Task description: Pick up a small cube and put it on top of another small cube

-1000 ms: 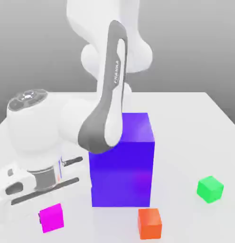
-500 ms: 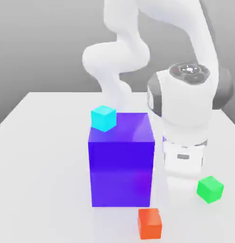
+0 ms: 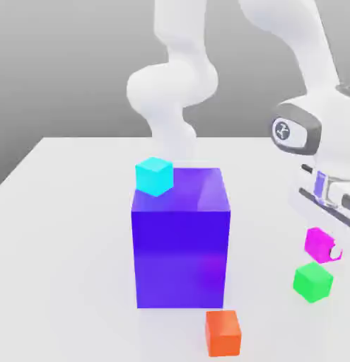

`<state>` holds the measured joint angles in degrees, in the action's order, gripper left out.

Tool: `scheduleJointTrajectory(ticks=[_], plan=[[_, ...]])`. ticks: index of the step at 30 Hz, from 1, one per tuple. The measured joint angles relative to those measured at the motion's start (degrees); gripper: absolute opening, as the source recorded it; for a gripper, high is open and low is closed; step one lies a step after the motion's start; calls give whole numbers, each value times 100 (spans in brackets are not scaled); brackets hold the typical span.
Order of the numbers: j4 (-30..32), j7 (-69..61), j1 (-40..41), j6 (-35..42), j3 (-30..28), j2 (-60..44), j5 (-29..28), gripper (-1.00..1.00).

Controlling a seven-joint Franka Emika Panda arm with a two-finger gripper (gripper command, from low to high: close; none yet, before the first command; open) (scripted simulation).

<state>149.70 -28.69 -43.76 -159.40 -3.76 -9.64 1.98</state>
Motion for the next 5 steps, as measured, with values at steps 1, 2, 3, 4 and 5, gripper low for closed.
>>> scheduleJointTrajectory(ticks=[1, 2, 3, 4, 5], plan=[[-1, -7, 18, -135, 17, -144, 15, -100], [-1, -21, 26, -216, 26, -233, 34, 100], [-2, -21, 26, -216, 26, -233, 34, 100], [-2, -21, 26, -216, 26, -233, 34, 100], [-2, -21, 26, -216, 26, -233, 34, 100]])
